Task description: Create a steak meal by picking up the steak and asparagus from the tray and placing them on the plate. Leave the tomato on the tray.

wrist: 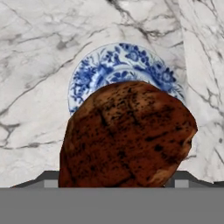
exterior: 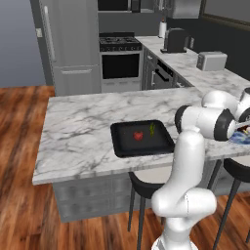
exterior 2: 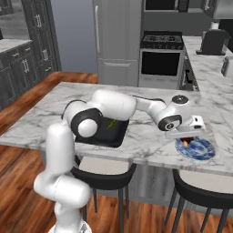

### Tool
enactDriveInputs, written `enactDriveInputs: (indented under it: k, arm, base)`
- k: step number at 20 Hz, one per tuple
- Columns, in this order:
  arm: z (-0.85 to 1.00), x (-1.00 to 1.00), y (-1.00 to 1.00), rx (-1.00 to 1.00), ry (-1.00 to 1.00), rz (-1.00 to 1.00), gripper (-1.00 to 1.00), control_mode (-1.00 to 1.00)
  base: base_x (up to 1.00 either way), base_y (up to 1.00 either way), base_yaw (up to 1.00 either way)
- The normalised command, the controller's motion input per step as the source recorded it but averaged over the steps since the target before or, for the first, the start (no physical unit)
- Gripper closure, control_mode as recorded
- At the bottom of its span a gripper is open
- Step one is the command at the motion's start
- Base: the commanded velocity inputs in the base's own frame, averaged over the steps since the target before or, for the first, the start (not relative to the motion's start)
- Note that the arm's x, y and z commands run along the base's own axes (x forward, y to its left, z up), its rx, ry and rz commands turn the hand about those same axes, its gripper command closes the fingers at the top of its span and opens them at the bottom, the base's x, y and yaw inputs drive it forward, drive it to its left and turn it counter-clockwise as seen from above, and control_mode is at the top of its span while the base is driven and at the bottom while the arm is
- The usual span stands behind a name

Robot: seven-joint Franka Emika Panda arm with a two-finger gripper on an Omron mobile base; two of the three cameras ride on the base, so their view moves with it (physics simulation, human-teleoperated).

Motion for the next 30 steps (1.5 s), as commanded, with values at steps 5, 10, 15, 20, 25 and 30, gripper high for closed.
enactDriveInputs:
  k: [5, 10, 15, 20, 25, 30]
  arm:
    - [-0.33, 0.28, -0.30, 0.00, 0.00, 0.03, 1.00, -1.00]
    - [-0.33, 0.15, -0.34, 0.00, 0.00, 0.02, 1.00, -1.00]
    - [-0.27, 0.18, -0.16, 0.00, 0.00, 0.01, 1.00, -1.00]
    - [-0.21, 0.32, -0.13, 0.00, 0.00, 0.02, 1.00, -1.00]
    - [-0.21, 0.33, -0.29, 0.00, 0.00, 0.05, 1.00, -1.00]
    - [-0.17, 0.31, -0.26, 0.00, 0.00, 0.05, -1.00, -1.00]
  base:
    - [0.00, 0.00, 0.00]
    - [0.00, 0.00, 0.00]
    - [0.00, 0.00, 0.00]
    - [0.00, 0.00, 0.00]
    - [0.00, 0.00, 0.00]
    - [0.00, 0.00, 0.00]
